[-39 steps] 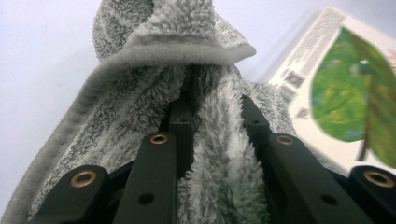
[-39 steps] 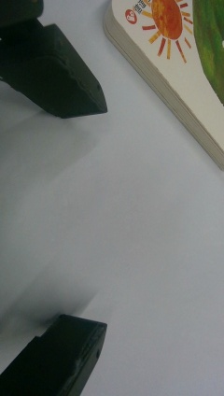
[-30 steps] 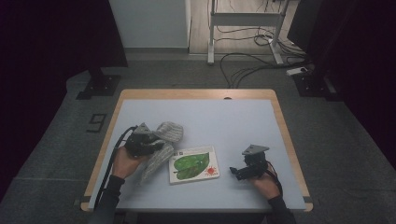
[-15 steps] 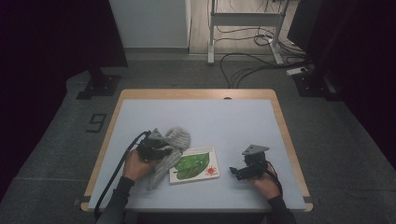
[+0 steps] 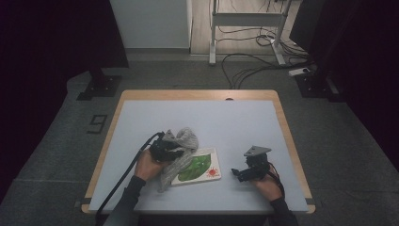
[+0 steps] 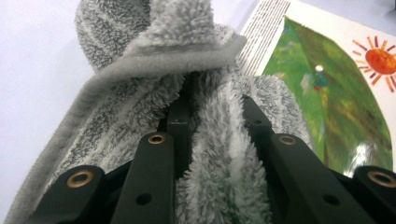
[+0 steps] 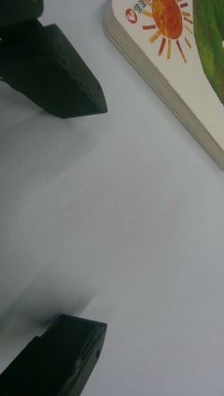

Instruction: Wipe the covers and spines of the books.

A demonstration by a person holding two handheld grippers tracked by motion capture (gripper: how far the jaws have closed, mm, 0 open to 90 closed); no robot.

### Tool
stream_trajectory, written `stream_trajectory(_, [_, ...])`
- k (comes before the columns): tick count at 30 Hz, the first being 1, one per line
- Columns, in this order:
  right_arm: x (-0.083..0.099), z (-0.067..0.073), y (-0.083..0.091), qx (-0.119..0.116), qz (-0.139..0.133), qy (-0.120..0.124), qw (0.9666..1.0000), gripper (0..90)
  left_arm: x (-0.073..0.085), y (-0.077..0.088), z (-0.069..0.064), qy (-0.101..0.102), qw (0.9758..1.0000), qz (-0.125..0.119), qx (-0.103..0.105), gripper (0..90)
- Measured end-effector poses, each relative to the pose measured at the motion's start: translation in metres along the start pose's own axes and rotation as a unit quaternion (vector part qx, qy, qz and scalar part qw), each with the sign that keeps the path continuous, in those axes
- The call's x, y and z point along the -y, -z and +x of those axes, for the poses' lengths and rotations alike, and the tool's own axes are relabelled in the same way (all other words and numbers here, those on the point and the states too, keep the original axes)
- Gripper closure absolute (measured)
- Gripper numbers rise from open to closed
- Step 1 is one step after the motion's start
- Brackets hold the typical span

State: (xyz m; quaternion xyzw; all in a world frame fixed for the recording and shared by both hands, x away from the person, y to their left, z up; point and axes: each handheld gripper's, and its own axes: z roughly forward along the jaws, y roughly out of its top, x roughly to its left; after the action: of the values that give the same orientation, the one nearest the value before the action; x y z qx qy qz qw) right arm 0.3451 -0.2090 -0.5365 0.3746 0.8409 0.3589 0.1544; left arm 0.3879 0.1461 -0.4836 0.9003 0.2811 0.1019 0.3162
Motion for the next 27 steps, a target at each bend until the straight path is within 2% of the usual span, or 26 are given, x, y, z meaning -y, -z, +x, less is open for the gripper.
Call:
stream_trajectory(12, [0.000,0.000,0.000,0.000,0.000,0.000,1.0000,0.0,-0.023,-0.020,-0.010,-0.010,0.9998,0.000,0.015,71.2])
stream_trajectory(16, [0.000,0.000,0.000,-0.001,0.000,0.000,1.0000,0.0,-0.030,-0.027,-0.013,-0.007,0.9997,-0.004,0.021,71.3])
stream_trajectory(27, [0.000,0.000,0.000,0.000,0.000,0.000,1.0000,0.0,-0.050,-0.043,-0.023,-0.019,0.9993,0.000,0.031,71.3])
